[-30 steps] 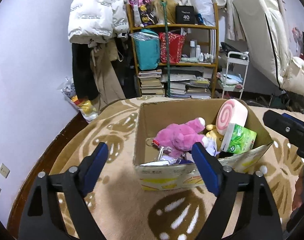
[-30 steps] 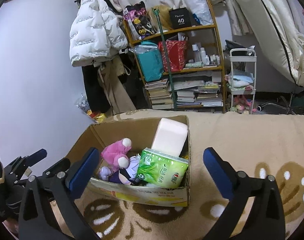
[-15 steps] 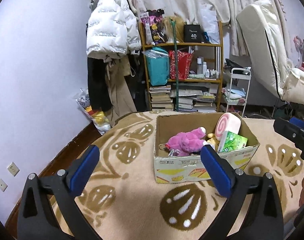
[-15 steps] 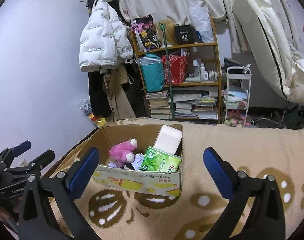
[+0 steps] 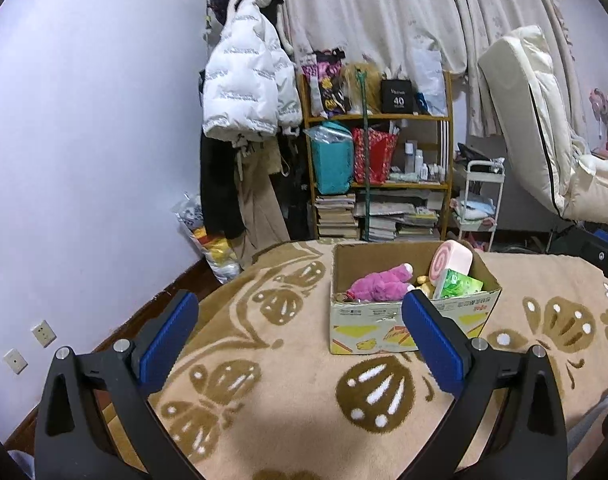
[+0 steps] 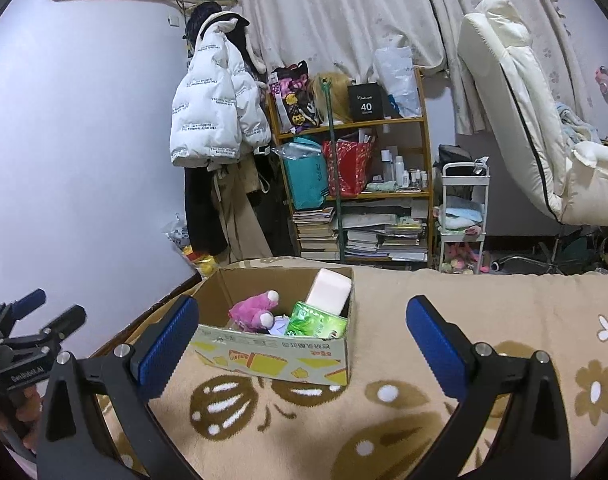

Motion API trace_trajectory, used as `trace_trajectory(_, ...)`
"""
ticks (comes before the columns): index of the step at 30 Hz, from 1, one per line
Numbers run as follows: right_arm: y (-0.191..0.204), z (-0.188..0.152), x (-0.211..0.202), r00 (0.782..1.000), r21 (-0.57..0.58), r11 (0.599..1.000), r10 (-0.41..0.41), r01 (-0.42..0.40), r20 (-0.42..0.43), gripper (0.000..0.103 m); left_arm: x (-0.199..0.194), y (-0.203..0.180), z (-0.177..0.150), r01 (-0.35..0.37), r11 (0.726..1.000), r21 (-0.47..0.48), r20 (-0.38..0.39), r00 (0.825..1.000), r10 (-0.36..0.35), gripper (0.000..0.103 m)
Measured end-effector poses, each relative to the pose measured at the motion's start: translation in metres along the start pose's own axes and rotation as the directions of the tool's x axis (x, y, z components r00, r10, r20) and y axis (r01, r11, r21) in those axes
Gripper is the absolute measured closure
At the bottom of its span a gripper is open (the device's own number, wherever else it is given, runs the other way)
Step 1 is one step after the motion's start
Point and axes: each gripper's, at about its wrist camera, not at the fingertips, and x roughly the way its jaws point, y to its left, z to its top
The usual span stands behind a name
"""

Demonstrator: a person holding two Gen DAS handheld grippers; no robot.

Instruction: Organize soft objects

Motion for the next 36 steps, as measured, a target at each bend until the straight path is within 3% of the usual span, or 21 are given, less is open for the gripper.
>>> trace_trajectory(14, -0.002, -0.005, -0.022, 0.999, -0.008, 1.000, -0.027, 0.027, 0.040, 0.000, -0.025, 0.009, -0.011, -0.006, 0.999, -0.043, 0.080, 0.997, 0.009, 0.001)
trace_trajectory(21, -0.012, -0.008, -0.019, 0.997, 0.004, 0.998, -0.065, 0.065, 0.040, 0.000, -0.013, 0.006, -0.014, -0.001, 0.999, -0.033, 0.051, 0.999, 0.003, 0.001)
trace_trajectory(36, -0.021, -0.011, -0.002, 0.998, 0.026, 0.998, -0.065, 0.064, 0.005, 0.000, 0.018, -0.015, -0.018, 0.004, 1.000, 0.015, -0.002, 1.000, -0.004, 0.001)
